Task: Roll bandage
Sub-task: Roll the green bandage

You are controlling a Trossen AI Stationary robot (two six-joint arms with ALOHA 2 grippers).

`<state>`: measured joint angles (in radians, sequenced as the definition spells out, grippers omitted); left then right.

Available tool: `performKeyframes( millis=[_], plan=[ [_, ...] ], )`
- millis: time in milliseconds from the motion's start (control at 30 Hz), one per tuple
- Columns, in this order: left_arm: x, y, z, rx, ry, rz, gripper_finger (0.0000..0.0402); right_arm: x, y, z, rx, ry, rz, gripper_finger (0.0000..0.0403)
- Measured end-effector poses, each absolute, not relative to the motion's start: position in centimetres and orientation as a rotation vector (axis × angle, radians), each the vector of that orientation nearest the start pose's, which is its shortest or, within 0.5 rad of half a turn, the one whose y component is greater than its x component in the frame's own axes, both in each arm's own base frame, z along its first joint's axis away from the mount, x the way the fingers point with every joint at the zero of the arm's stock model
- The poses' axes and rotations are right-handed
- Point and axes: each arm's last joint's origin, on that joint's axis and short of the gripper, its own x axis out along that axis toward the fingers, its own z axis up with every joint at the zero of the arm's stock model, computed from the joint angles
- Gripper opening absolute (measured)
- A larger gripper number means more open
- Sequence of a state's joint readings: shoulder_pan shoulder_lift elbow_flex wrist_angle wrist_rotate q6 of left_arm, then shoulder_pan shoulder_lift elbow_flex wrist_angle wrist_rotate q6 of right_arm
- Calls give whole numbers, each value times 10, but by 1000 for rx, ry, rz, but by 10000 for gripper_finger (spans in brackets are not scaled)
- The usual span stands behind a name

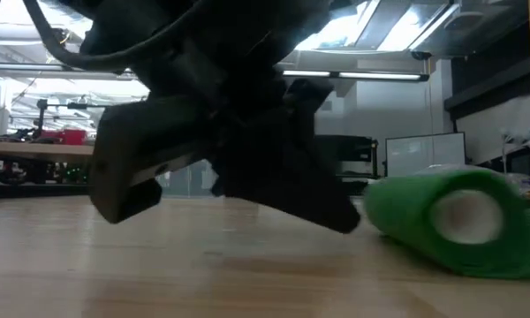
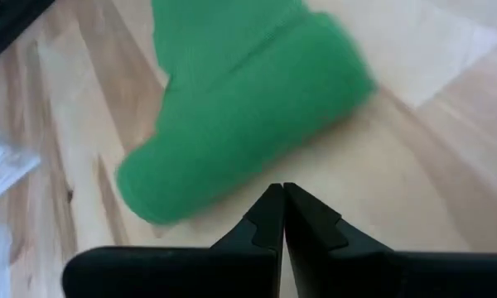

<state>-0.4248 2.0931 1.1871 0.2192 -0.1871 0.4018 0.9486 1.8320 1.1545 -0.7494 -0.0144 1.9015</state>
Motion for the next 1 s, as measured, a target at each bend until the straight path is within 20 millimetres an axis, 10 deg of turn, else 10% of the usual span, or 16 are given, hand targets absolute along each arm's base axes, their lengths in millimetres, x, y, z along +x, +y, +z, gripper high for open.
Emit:
performKeyframes(
  millis=[533, 1000],
  plan=[
    [416, -177, 156, 692, 448, -365, 5, 194, 267, 191, 726, 1380, -743, 165],
    [429, -171, 138, 665, 434, -380, 5, 195, 264, 192, 694, 1284, -760, 165]
  ],
)
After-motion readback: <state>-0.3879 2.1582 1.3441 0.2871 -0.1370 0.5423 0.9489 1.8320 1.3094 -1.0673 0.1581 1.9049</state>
